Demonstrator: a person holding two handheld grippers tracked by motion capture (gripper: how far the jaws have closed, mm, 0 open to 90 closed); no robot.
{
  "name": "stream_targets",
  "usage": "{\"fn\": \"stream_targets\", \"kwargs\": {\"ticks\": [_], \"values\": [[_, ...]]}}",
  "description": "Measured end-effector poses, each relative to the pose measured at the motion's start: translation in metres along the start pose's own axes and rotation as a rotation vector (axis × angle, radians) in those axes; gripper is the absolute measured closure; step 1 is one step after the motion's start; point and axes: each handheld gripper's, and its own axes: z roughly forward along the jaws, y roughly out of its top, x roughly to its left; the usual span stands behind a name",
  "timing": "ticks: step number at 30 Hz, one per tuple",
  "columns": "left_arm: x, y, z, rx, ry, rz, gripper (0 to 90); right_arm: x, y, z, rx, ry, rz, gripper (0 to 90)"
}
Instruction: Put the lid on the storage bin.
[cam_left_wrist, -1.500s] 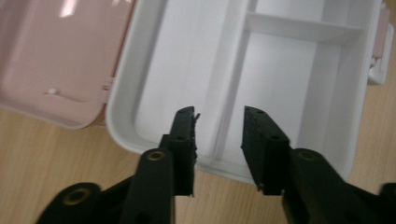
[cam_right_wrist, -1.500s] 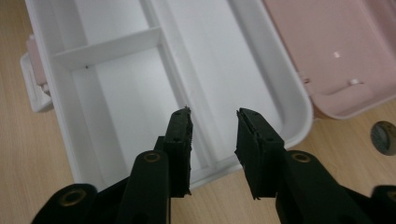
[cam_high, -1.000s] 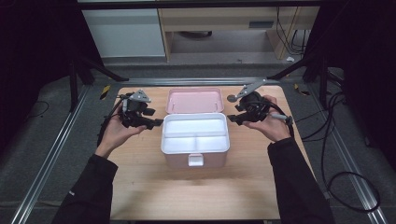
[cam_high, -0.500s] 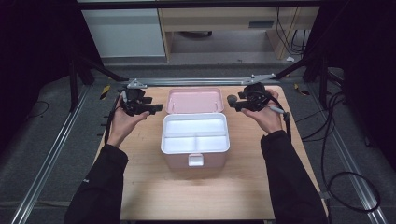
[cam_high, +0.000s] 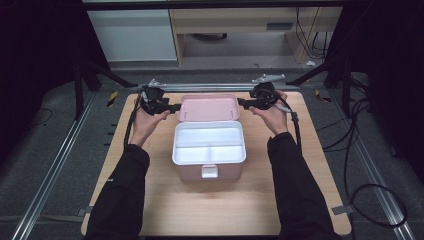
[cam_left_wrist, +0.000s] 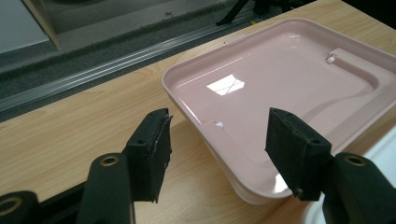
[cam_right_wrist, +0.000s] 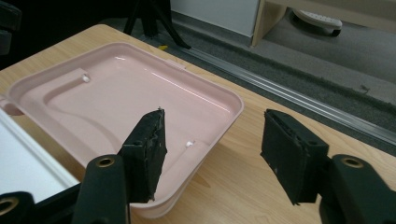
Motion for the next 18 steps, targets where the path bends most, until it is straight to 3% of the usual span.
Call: {"fn": "stream_targets", "kwargs": {"ticks": [5,14,18], "values": [[-0.003,-0.004,0.016,0.036,0.016,0.011,42.1,0.002,-0.007,0.020,0.026,0.009,0.011,39.5],[0.005,-0.015,0.037,0.071,-0.016,-0.022,42.4,0.006,-0.022,0.051,0.094,0.026,0.020,41.8],[0.004,-0.018,0.046,0.096,-0.025,-0.012,42.3,0.004,-0.027,0.059,0.116,0.045,0.040,42.9]]}}
